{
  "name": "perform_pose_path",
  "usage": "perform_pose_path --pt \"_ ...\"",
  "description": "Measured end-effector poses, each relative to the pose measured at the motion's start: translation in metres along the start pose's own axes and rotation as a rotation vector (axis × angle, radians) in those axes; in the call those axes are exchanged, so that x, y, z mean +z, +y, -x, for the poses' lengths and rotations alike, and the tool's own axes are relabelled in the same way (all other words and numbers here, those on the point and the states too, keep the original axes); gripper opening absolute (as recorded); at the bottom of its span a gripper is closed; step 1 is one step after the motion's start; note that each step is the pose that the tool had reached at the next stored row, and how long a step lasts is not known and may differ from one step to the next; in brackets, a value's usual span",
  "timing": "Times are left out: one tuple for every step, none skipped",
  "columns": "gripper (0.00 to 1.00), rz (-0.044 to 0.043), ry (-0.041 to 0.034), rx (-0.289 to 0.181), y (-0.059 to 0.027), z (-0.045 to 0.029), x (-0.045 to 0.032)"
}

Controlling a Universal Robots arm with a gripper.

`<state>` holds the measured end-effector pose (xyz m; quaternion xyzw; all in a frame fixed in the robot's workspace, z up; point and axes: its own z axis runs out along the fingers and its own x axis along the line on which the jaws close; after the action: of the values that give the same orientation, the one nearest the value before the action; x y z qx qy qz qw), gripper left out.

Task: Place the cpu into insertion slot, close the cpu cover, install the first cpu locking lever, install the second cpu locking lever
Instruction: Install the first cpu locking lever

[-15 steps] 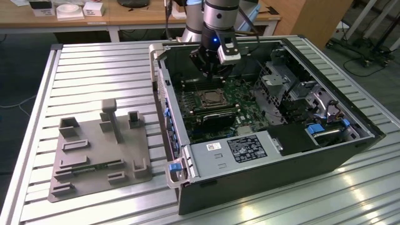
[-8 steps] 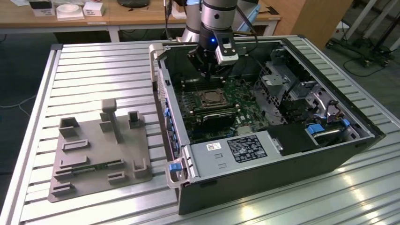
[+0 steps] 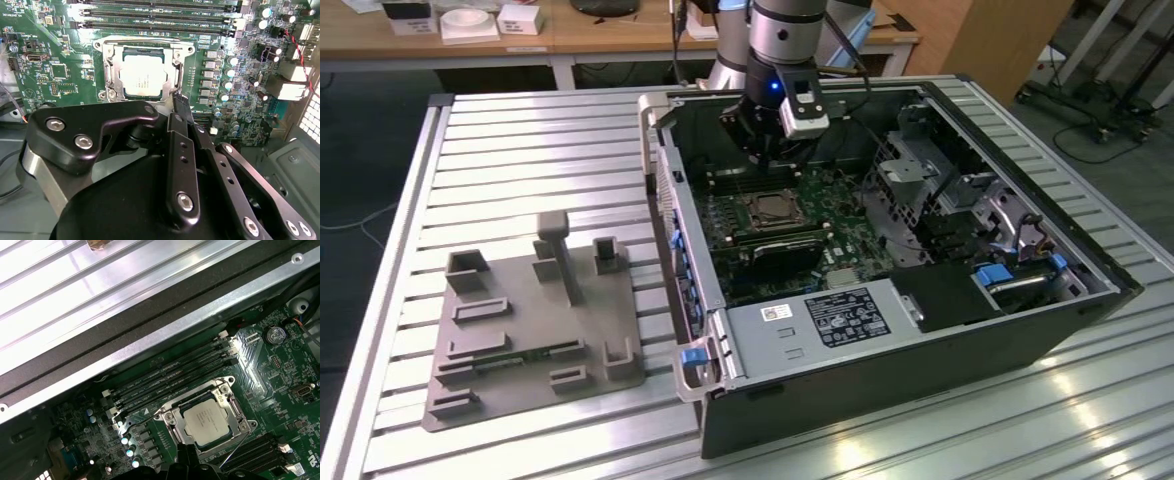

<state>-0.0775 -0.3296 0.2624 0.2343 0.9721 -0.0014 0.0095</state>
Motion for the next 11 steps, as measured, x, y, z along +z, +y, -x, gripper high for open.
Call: perform_pose_path --pt "0.10 0.0000 0.0000 0.000 0.0000 0.0000 0.0000" --pt "0.10 0.0000 0.0000 0.000 0.0000 0.0000 0.0000" --pt "0.10 0.0000 0.0000 0.000 0.0000 0.0000 0.0000" --pt "0.10 0.0000 0.0000 0.000 0.0000 0.0000 0.0000" --pt "0.10 0.0000 0.0000 0.000 0.0000 0.0000 0.0000" --pt "0.10 0.0001 0.0000 0.000 0.0000 0.0000 0.0000" --pt "0.10 0.0000 0.0000 -0.001 0.0000 0.0000 0.0000" --pt "0.10 0.0000 0.0000 -0.003 0.0000 -0.0001 0.0000" --pt "0.10 0.0002 0.0000 -0.011 -0.0001 -0.0002 0.0000" --pt "0.10 0.0006 0.0000 -0.027 -0.0001 -0.0002 0.0001" --pt "0.10 0.0009 0.0000 -0.047 -0.0001 -0.0002 0.0001"
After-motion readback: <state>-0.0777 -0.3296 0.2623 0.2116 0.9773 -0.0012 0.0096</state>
